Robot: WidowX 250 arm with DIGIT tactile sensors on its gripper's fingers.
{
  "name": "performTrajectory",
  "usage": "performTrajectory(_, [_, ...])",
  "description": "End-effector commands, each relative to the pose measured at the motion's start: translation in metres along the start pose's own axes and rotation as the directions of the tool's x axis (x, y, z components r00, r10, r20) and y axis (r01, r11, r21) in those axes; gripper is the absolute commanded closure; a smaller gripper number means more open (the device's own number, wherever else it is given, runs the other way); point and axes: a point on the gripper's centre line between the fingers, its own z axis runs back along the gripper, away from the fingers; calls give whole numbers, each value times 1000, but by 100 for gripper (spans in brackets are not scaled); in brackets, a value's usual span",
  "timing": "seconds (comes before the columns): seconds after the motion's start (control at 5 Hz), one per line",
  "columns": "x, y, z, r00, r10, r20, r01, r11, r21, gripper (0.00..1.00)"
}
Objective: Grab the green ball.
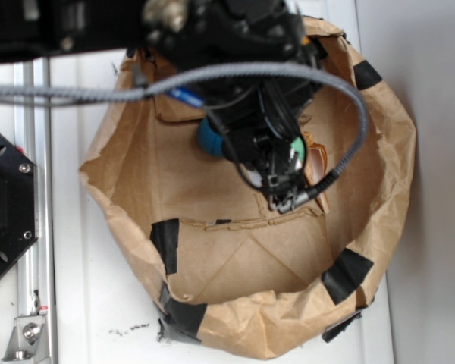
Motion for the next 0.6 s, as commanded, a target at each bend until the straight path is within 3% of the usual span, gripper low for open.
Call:
performTrajectory(0.0, [11,8,25,996,-82,-25,81,995,-62,100])
performTrajectory(0.4, [4,-5,29,985,-153,-79,153,988,-5,100])
